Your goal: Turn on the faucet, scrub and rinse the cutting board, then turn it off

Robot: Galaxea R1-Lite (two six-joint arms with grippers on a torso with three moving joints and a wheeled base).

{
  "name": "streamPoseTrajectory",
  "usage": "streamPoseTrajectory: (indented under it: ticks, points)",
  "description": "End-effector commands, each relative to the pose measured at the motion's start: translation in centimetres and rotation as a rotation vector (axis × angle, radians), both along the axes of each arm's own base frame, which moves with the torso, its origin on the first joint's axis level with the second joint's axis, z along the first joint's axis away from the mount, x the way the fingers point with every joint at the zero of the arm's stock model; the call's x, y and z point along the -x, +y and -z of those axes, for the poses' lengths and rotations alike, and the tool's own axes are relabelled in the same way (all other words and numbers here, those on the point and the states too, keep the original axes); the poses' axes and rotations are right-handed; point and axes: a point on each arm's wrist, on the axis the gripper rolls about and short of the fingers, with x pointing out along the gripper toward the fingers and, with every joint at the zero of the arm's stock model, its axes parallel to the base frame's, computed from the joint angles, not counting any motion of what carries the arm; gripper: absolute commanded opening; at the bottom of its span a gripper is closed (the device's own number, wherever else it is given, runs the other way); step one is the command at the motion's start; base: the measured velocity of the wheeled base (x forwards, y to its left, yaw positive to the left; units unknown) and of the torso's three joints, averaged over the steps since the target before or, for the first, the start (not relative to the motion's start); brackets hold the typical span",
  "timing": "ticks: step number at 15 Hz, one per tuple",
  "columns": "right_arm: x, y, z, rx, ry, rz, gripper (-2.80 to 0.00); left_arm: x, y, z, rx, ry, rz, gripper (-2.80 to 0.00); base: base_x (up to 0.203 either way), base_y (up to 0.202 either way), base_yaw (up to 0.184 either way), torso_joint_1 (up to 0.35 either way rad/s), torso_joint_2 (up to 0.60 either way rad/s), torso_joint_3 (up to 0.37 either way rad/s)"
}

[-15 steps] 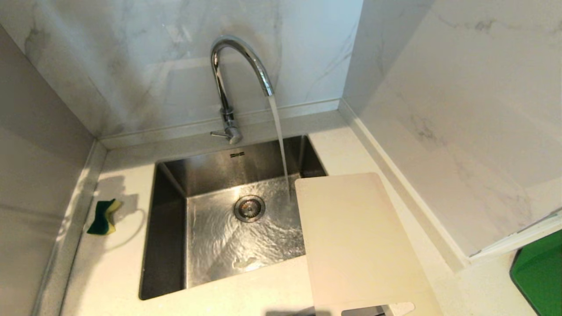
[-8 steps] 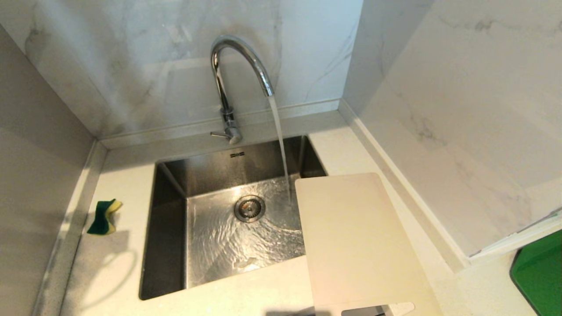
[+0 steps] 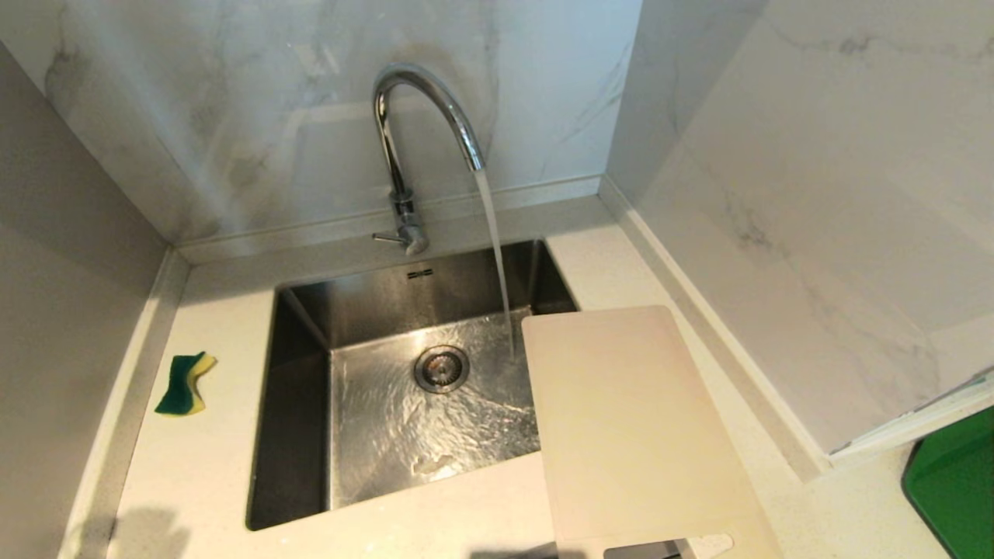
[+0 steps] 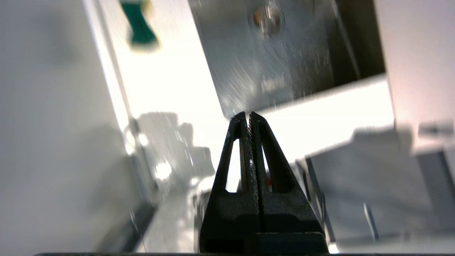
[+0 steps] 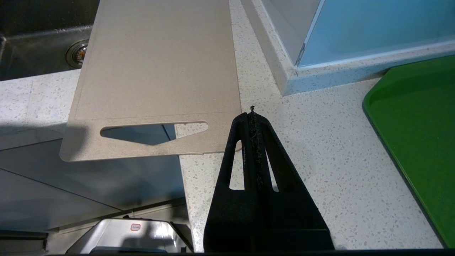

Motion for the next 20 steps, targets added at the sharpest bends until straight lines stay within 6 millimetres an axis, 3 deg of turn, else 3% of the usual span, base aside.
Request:
streamPoseTrajectory:
  ticks: [1, 3, 6, 9, 13, 16, 20]
  points:
    - [0.0, 0.0, 0.0, 0.0, 0.0, -0.001, -2.8, 2.7, -0.1, 4.9, 0.0, 0.002, 0.038, -2.8, 0.0, 0.0, 0.0, 0.0, 0.0, 0.0]
    - [0.0, 0.0, 0.0, 0.0, -0.001, -0.001, -2.8, 3.0, 0.0, 7.9, -0.005, -0.022, 0.043, -2.8, 0.0, 0.0, 0.0, 0.0, 0.0, 0.0]
    - [0.0, 0.0, 0.0, 0.0, -0.001, -0.001, -2.8, 3.7, 0.0, 10.8, -0.021, -0.119, 0.017, -2.8, 0.0, 0.0, 0.0, 0.0, 0.0, 0.0]
    - [0.0, 0.0, 0.0, -0.001, -0.001, 0.001, -2.8, 4.5, 0.1, 12.7, -0.035, -0.181, -0.013, -2.8, 0.0, 0.0, 0.0, 0.0, 0.0, 0.0]
    - [0.0, 0.0, 0.0, -0.003, -0.001, 0.001, -2.8, 5.7, 0.2, 13.8, -0.063, -0.282, -0.021, -2.8, 0.0, 0.0, 0.0, 0.0, 0.0, 0.0]
    - [0.0, 0.0, 0.0, -0.003, -0.001, 0.001, -2.8, 4.8, 0.4, 14.3, -0.096, -0.308, -0.104, -2.8, 0.0, 0.0, 0.0, 0.0, 0.0, 0.0]
    - [0.0, 0.0, 0.0, -0.003, -0.001, 0.002, -2.8, 2.4, 0.4, 15.9, -0.197, -0.539, -0.11, -2.8, 0.0, 0.0, 0.0, 0.0, 0.0, 0.0]
